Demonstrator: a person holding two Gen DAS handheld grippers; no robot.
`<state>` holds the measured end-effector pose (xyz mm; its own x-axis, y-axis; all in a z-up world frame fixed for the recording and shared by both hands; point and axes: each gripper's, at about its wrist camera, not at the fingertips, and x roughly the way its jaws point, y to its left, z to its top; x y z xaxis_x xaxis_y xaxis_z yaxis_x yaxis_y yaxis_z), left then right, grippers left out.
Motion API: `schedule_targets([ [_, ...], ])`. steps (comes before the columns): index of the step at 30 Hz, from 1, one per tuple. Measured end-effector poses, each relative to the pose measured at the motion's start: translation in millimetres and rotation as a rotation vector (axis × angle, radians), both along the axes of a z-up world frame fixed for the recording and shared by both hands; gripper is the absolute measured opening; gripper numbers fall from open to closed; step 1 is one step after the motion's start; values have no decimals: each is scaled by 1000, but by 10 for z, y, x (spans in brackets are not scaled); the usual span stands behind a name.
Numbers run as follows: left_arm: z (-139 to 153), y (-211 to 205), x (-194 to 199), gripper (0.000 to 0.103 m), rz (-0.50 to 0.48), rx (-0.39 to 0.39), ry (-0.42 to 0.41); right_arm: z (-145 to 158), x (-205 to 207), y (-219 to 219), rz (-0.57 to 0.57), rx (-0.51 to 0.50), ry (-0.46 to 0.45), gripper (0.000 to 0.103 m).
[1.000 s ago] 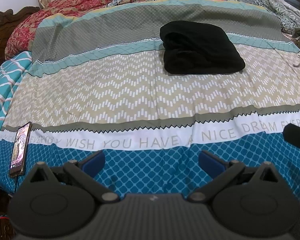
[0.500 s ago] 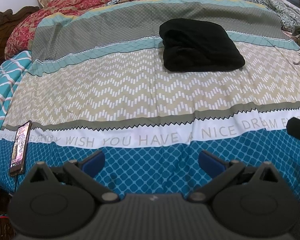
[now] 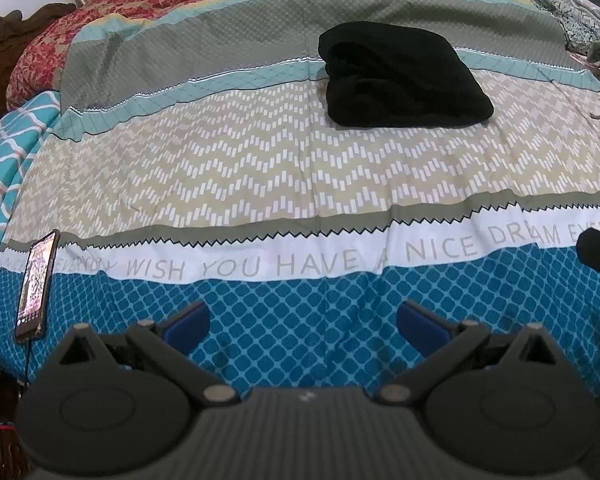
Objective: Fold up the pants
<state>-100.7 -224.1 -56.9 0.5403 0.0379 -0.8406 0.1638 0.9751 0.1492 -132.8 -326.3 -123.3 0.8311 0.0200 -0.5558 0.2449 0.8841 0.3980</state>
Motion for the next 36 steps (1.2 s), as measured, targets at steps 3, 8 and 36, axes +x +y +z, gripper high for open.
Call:
schedule_targets([
  [3,-12,3,3,103,-1,1,5,-10,-1,-2,-2,2,5,96],
  [8,-45,14,16,103,7,8,16,-18,1,-9,-2,4,8,96],
  [36,-290,19,29,103,-13,72,76,-92,18,-18,-3,24,36,96],
])
